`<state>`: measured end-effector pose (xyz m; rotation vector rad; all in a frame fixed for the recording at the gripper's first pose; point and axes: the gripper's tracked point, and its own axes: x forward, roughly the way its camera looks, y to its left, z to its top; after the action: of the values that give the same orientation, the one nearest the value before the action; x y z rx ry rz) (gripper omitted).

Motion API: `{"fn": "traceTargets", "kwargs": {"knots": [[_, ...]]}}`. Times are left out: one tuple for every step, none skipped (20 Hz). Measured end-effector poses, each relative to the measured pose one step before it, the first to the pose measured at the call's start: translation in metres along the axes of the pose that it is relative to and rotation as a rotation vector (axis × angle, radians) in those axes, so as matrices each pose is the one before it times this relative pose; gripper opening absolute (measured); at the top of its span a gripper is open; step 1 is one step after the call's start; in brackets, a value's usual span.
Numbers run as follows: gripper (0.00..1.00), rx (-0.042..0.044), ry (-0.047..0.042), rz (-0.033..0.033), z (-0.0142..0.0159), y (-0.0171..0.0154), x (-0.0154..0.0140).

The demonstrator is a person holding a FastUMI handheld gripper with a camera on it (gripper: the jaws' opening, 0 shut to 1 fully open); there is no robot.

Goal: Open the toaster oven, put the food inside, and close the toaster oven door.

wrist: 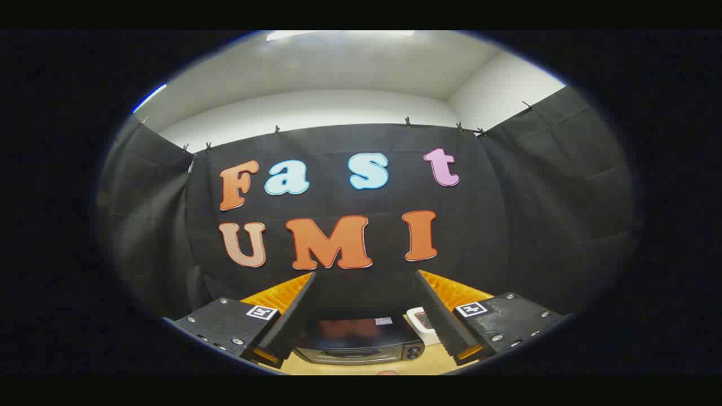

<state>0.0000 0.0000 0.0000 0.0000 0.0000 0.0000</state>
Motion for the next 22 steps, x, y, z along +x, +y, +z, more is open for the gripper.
{"fn": "traceTargets", "kwargs": {"knots": [[0.99, -0.01258, 0.00346, -0.00829, -0.00008, -0.00287, -0.00168], [0.99, -0.01545, 0.00237, -0.00991, -0.00095, -0.0022, -0.00027], [0.99, -0.01395, 0.00858, -0.00861, -0.00278, -0.00274, -0.00164], [0.99, -0.01029, 0.00443, 0.00078, -0.00109, -0.00085, -0.00132], [0.99, -0.0064, 0.00209, 0.00843, -0.00025, 0.00236, -0.00261], [0.99, -0.00004, 0.00151, 0.0103, -0.00032, 0.00177, -0.00059], [0.99, 0.00551, 0.0032, 0.0061, 0.00028, 0.00024, -0.00245], [0.99, 0.0037, 0.00495, 0.00244, -0.00147, -0.00076, -0.00167], [0.98, -0.00017, 0.0064, -0.002, -0.00197, -0.00206, -0.00134], [0.98, -0.00294, 0.00508, -0.00453, -0.00129, -0.00167, -0.00097], [0.99, -0.0034, 0.00398, -0.00374, -0.00148, -0.00201, -0.00124], [0.99, -0.0038, 0.00415, -0.00202, -0.00094, -0.00053, -0.00108], [0.99, -0.00397, 0.00569, -0.00209, -0.00226, -0.00043, 0.00061], [0.99, -0.00091, 0.00394, -0.00414, -0.00141, -0.0016, -0.00094], [0.99, 0.0007, 0.00286, -0.00274, -0.00171, -0.00077, 0.00022], [0.99, 0.00043, 0.00384, -0.00077, -0.00162, 0.00023, 0.00005], [0.99, -0.00128, 0.00184, 0.00061, -0.00241, 0.00043, -0.00003], [0.99, -0.00235, 0.00177, 0.00276, -0.00235, 0.00063, 0.00078], [0.99, -0.00243, 0.00207, 0.00495, -0.00285, 0.00161, 0.00125], [0.99, -0.00023, 0.00513, 0.00699, -0.0042, 0.00227, 0.00136], [0.99, 0.00198, 0.00375, 0.01158, -0.00548, 0.00444, 0.00272], [0.99, 0.00369, 0.00817, 0.01019, -0.0059, 0.00397, 0.00333]]}}
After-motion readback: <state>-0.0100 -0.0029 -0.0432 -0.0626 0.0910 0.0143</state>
